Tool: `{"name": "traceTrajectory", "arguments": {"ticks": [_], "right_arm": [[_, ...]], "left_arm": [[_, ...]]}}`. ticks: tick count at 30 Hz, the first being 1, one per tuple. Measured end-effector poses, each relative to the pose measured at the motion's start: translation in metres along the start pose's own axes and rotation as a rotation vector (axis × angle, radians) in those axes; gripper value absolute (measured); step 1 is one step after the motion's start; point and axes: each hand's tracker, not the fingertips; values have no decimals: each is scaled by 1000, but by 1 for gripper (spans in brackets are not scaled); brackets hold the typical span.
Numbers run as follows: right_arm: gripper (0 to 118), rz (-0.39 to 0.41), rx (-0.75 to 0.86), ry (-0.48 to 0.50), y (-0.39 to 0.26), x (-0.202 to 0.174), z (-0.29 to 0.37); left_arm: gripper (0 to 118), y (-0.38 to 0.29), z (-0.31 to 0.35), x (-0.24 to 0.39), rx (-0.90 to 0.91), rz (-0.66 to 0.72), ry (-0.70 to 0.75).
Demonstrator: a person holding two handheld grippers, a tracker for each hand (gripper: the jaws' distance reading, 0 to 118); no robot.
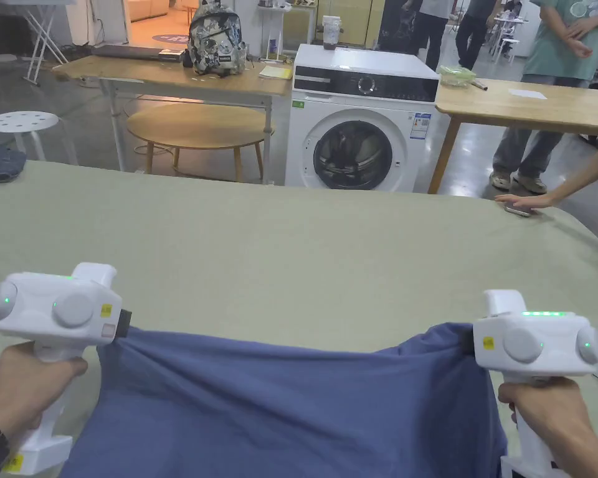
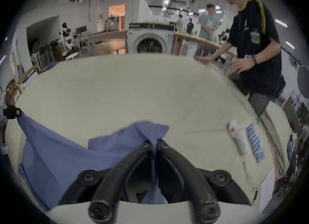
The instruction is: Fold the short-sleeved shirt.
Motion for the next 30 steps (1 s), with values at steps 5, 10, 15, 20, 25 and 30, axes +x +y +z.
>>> {"name": "traceTrajectory", "arguments": {"ticks": [5, 10, 15, 20, 25, 30], "right_arm": [[3, 0, 155, -9, 33, 3, 51], [3, -10, 325, -45, 62, -1, 119], [3, -10, 438, -64, 94, 1, 160], [3, -22, 538, -88, 130, -4, 206], [3, -13, 607, -126, 169, -12, 244], [3, -36, 674, -137, 206, -11, 269]], "left_arm": [[0, 27, 48, -2, 129, 4, 1], [0, 55, 109, -12, 240, 21, 0], [0, 85, 163, -26, 345, 54, -10], [0, 117, 203, -30, 421, 44, 22], [0, 152, 229, -32, 488, 38, 47], [0, 186, 249, -32, 550, 34, 69]]}}
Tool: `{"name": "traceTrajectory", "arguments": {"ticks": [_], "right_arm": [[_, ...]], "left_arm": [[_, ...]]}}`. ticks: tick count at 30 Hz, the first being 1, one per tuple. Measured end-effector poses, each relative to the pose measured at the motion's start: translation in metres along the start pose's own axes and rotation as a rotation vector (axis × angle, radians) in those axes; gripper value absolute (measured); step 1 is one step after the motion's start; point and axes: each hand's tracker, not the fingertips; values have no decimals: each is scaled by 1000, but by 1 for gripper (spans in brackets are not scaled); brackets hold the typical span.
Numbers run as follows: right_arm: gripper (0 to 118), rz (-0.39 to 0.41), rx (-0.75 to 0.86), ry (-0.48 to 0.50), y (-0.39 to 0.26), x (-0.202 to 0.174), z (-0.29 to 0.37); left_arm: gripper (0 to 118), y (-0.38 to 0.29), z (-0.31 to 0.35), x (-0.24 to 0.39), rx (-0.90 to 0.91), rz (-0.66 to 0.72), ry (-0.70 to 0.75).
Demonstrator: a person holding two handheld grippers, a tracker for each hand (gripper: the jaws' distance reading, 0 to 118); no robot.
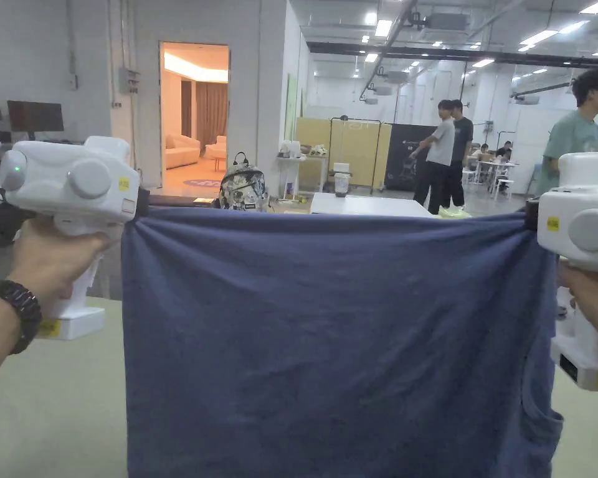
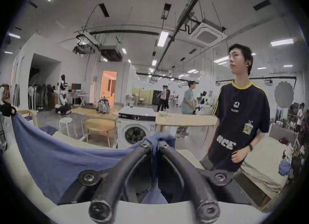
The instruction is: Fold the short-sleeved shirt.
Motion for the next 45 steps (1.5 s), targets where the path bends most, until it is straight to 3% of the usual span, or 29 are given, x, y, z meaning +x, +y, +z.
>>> {"name": "traceTrajectory", "arguments": {"ticks": [12, 20, 36, 37, 45], "right_arm": [[3, -53, 108, -29, 71, -8, -49], [3, -55, 127, -19, 63, -15, -79], [3, 47, -48, -1, -89, -11, -69], [3, 47, -61, 2, -86, -14, -35], [3, 49, -99, 7, -152, -5, 49]], "left_arm": [[0, 81, -19, 2, 147, 75, 44], [0, 91, -44, 3, 176, 59, 80], [0, -62, -52, 9, 43, 24, 51], [0, -73, -47, 9, 34, 26, 50], [0, -147, 10, 2, -11, 54, 9]]}}
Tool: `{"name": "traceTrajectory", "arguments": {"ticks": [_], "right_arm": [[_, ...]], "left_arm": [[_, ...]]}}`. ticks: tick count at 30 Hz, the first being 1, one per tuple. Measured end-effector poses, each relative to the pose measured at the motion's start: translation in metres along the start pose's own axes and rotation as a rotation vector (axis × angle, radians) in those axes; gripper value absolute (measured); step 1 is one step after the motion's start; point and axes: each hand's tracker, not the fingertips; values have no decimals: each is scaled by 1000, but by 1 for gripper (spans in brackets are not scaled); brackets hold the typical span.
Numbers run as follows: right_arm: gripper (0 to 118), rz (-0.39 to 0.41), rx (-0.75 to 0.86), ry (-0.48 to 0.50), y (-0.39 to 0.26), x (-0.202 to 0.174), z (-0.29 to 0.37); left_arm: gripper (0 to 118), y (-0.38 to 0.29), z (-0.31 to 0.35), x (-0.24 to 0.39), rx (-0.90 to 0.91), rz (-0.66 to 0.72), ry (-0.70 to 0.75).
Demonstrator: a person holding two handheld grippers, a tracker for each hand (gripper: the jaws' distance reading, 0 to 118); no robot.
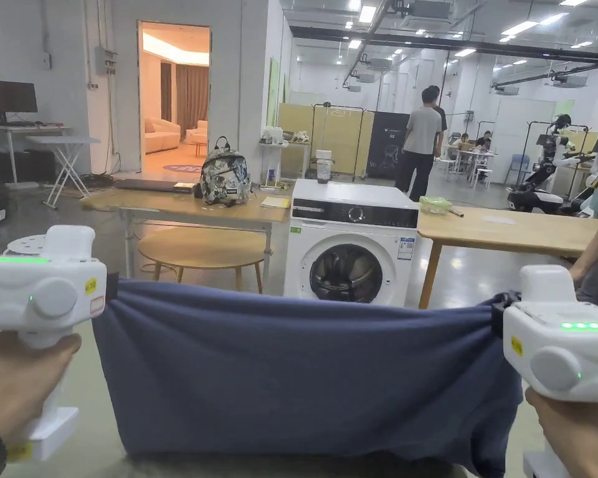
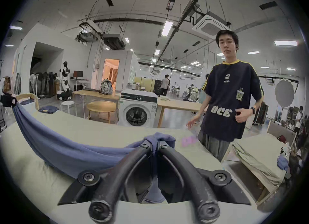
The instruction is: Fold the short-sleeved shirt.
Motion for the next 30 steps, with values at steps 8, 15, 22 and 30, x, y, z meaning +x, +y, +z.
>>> {"name": "traceTrajectory", "arguments": {"ticks": [8, 15, 22, 30], "right_arm": [[3, 31, -79, 21, -78, 5, 77], [3, 44, -181, 49, -126, 2, 136], [3, 90, -351, 81, -178, 2, 167], [3, 105, -561, 102, -244, -1, 177]], "left_arm": [[0, -77, 61, -13, -29, 6, -32], [0, -143, 107, -28, -108, 8, -56], [0, -209, 131, -39, -261, -27, -56], [0, -271, 140, -37, -434, -82, -46]]}}
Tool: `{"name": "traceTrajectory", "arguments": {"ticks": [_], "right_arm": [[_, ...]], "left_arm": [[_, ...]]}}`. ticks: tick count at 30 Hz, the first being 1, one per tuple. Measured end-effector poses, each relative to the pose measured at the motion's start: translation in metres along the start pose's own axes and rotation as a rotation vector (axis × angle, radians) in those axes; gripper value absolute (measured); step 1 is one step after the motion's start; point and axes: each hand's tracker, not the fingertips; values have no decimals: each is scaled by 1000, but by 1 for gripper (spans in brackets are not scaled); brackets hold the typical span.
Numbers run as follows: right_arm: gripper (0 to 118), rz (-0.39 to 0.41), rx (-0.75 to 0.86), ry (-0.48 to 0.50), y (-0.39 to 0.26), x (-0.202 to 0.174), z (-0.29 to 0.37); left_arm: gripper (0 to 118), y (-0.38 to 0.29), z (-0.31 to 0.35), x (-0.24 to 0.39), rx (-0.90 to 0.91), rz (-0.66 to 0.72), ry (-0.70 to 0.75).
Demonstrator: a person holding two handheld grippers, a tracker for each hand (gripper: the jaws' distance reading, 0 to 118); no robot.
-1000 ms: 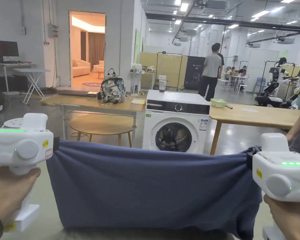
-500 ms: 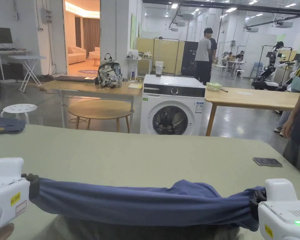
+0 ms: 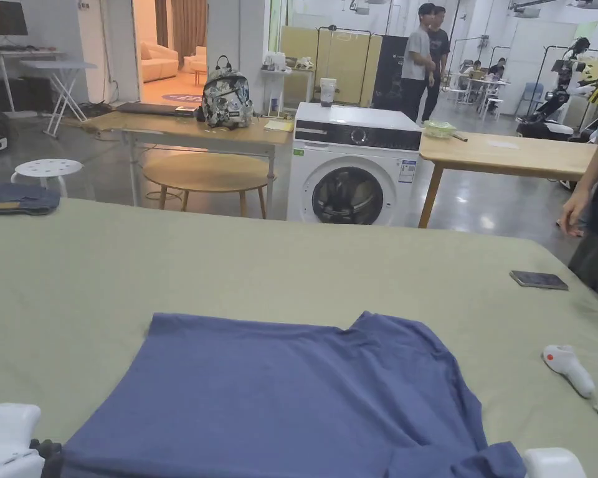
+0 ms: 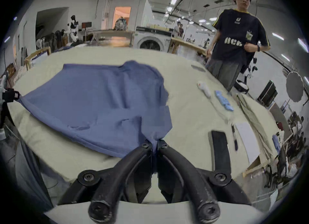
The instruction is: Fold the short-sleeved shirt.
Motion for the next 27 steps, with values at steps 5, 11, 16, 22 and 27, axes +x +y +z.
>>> {"name": "traceTrajectory", "arguments": {"ticks": [5, 11, 16, 22, 27], "right_arm": [[3, -11, -103, 7, -28, 2, -32], [3, -16, -189, 15, -54, 5, -53], [3, -12, -215, 10, -60, 1, -56], [12, -1, -239, 4, -56, -2, -62], [81, -34, -194, -17, -39, 3, -36]], "left_arm": [[0, -24, -21, 3, -107, -14, -1], [0, -39, -31, 4, -201, -31, -3], [0, -43, -31, 3, -224, -24, -7], [0, -41, -38, 4, -236, -20, -8], [38, -21, -17, -1, -182, 105, -67]]}}
